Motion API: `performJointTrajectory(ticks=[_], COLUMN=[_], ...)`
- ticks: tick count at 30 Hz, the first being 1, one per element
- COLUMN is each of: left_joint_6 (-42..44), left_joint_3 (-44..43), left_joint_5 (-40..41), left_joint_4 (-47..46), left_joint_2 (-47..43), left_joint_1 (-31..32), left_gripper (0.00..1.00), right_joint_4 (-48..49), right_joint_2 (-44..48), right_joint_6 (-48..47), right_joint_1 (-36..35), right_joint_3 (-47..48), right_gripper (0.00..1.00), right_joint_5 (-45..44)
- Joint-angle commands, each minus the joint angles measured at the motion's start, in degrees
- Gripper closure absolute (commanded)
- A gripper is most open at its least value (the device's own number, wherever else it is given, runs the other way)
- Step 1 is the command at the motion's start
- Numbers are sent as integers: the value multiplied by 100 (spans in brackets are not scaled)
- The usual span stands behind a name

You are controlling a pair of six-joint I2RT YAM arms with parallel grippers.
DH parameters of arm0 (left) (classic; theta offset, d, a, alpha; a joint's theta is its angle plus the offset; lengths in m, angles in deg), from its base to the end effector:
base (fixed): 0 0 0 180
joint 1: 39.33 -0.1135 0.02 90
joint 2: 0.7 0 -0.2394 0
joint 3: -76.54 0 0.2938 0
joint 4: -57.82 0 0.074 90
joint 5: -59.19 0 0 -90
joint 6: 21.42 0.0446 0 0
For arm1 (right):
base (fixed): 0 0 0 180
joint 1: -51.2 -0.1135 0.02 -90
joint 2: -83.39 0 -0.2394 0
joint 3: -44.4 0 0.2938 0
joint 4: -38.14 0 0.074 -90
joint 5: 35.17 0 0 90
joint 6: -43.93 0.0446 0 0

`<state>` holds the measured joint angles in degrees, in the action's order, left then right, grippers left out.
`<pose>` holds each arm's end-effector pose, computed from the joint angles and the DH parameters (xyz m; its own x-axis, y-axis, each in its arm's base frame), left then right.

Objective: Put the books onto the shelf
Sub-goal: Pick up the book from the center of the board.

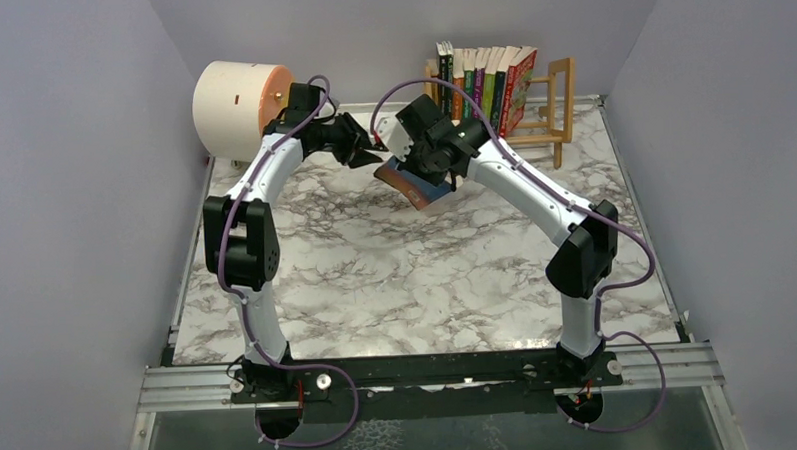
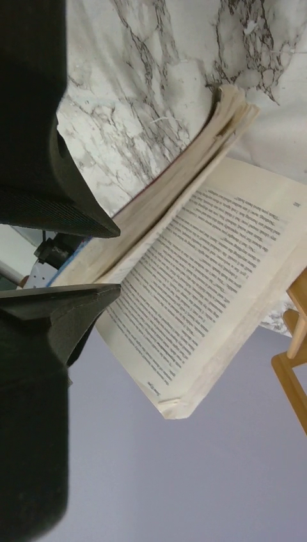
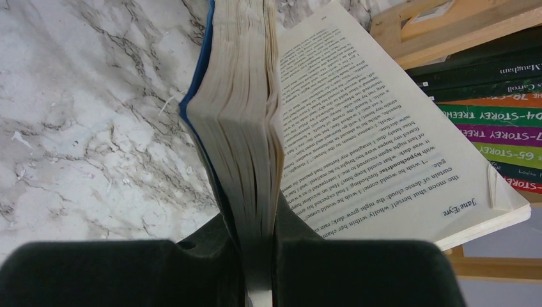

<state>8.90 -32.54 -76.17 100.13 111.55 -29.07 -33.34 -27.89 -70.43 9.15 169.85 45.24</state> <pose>0.4646 -0.1163 0.2437 -0.8860 -0.4560 0.0840 -0.2946 0.4138 -0.8614 0.3432 0.2995 0.3092 -0.3245 -0.8404 -0.4342 -0.7985 0.4894 -0.3505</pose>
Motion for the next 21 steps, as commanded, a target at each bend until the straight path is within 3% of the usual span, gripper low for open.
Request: performJointTrajectory(ticks=[1,21], left_joint_6=[-361,-1001], left_joint_3=[-339,171], left_joint_5=[7,-247], left_joint_4=[-8,18], left_joint_2=[134,127], left_joint_1=[37,-58], left_gripper=[74,74], right_joint_4=[800,999], right_joint_2=[311,-151], right_joint_6=[-190,-206], right_joint_1=[-92,-344], right_joint_3=[95,253], right_gripper=[99,99], right_joint_5=[-437,-1263])
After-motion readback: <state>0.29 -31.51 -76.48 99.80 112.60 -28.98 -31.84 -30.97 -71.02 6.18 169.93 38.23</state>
